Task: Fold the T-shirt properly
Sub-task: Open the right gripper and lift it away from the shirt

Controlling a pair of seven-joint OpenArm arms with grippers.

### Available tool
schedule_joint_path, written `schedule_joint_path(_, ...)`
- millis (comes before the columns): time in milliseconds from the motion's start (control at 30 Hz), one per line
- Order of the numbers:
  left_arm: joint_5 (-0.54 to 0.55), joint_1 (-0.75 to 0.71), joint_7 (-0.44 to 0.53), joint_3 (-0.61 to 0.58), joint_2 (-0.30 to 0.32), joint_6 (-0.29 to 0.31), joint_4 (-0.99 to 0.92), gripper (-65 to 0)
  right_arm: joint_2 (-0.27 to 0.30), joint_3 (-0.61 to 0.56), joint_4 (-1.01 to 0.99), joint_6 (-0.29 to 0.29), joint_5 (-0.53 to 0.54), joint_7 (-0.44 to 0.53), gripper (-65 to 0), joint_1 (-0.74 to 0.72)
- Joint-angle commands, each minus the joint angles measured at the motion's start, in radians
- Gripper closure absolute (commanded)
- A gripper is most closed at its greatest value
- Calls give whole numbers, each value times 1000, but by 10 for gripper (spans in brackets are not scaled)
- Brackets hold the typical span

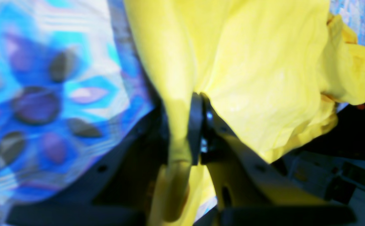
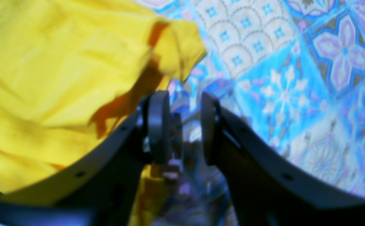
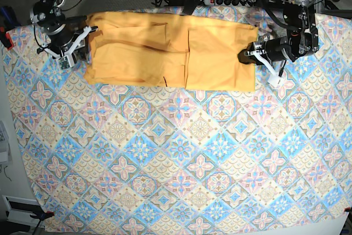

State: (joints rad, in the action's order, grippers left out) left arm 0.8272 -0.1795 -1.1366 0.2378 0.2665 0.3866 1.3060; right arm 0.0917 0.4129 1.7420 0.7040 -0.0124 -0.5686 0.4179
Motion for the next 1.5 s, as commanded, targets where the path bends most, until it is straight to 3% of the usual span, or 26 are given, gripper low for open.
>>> schedule_joint_path(0, -59, -1, -9, 4, 18, -22, 2, 0, 27, 4, 5, -6, 24, 0, -201, -14)
schedule_joint_path(233, -59, -1, -9, 4, 18, -22, 2, 0, 104, 42, -3, -6, 315, -167, -314, -52)
schedule_joint_path(367, -59, 1, -7, 1, 17, -22, 2, 0, 159, 44, -1, -6, 516, -244, -328, -35)
schedule_joint_path(500, -59, 5, -7, -1, 15, -22, 2, 0, 191, 37, -3, -6, 633, -285, -330, -27)
schedule_joint_path(700, -59, 5, -7, -1, 15, -22, 2, 0, 191, 37, -10, -6, 651, -380, -354, -35)
schedule_joint_path(1033, -59, 7, -4, -1, 15, -22, 2, 0, 185, -59, -10, -6, 650, -387, -542, -35)
schedule_joint_path(1467, -59, 7, -4, -2, 14, -22, 2, 0, 161, -67, -165, -6, 650, -348, -546, -93)
